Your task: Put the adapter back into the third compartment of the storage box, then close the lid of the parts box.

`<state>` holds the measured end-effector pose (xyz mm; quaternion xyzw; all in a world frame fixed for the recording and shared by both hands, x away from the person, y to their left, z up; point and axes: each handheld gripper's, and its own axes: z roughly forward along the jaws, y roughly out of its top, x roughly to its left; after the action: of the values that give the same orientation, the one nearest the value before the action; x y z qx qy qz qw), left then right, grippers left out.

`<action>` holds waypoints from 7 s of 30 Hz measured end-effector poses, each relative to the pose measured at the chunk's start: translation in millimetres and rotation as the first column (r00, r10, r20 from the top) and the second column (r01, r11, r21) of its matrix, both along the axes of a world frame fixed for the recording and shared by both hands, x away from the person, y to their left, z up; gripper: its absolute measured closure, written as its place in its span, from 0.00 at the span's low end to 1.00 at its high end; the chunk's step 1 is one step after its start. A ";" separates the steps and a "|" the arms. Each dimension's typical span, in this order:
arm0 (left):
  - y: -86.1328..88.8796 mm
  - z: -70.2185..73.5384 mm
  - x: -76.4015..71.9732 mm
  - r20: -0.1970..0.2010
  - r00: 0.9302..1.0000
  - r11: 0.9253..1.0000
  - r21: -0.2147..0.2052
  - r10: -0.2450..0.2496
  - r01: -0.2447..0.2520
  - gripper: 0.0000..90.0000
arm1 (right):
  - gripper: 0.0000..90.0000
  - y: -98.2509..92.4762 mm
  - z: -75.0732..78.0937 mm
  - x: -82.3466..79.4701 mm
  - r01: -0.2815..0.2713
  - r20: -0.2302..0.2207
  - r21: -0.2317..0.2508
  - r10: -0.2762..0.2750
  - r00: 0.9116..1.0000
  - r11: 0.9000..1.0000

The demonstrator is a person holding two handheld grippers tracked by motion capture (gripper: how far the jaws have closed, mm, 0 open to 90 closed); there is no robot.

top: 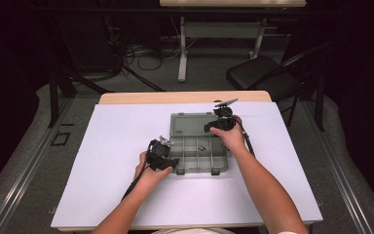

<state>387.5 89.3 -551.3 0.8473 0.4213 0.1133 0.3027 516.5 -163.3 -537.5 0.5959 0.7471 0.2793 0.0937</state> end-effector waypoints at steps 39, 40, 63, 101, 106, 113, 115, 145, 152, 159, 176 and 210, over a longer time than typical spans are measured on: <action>-0.3 0.1 0.1 -0.001 1.000 1.000 0.001 0.002 -0.002 0.55 | 0.30 -8.9 -3.5 0.5 0.046 -0.040 0.097 -0.042 0.998 0.994; -0.3 0.1 0.1 -0.001 1.000 1.000 0.001 0.002 -0.002 0.55 | 0.31 -9.0 -3.5 0.5 0.056 -0.040 0.103 -0.052 0.998 0.993; -0.5 0.0 -0.2 -0.002 1.000 1.000 -0.001 0.005 -0.005 0.55 | 0.51 -13.9 10.4 -3.3 0.055 0.022 0.067 -0.056 0.998 0.996; -0.6 0.0 -0.2 0.000 1.000 1.000 0.001 0.005 -0.005 0.55 | 0.84 -42.4 24.8 -6.9 0.006 0.059 0.166 -0.016 0.998 0.986; -0.7 0.0 -0.3 0.002 1.000 1.000 0.002 0.005 -0.005 0.55 | 0.89 -45.1 26.2 -7.7 -0.005 0.068 0.167 -0.007 0.998 0.986; -0.8 -0.1 -0.4 0.003 1.000 1.000 0.002 0.005 -0.005 0.55 | 0.92 -46.7 26.7 -9.0 -0.010 0.077 0.167 -0.003 0.997 0.986; -0.8 -0.1 -0.4 0.003 1.000 1.000 0.002 0.005 -0.005 0.55 | 0.93 -48.5 26.6 -9.6 -0.020 0.086 0.172 0.005 0.996 0.985; -0.6 -1.0 -2.4 0.014 1.000 1.000 -0.006 0.011 -0.011 0.56 | 0.95 -53.7 26.2 -18.2 -0.054 0.150 0.195 0.025 0.988 0.979; -0.6 2.0 -2.5 -0.008 1.000 1.000 -0.004 0.025 -0.025 0.50 | 0.95 -52.4 26.1 -21.8 -0.052 0.176 0.183 0.019 0.984 0.982; 5.3 15.4 -2.3 -0.009 1.000 0.997 -0.076 0.011 -0.012 0.33 | 0.95 -52.3 26.8 -23.4 -0.051 0.183 0.183 0.017 0.983 0.982; 23.1 60.9 35.5 0.007 0.999 0.979 -0.198 0.042 -0.040 0.32 | 0.95 -50.7 28.1 -24.4 -0.061 0.199 0.172 0.026 0.980 0.983; 13.7 111.9 117.9 0.011 0.985 0.963 -0.212 0.170 -0.163 0.54 | 0.95 -50.3 27.0 -26.7 -0.062 0.222 0.176 0.022 0.975 0.982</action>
<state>505.4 102.9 -439.4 0.7704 0.4962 0.1055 0.3863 489.8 -213.7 -510.5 0.5516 0.7161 0.4121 0.1146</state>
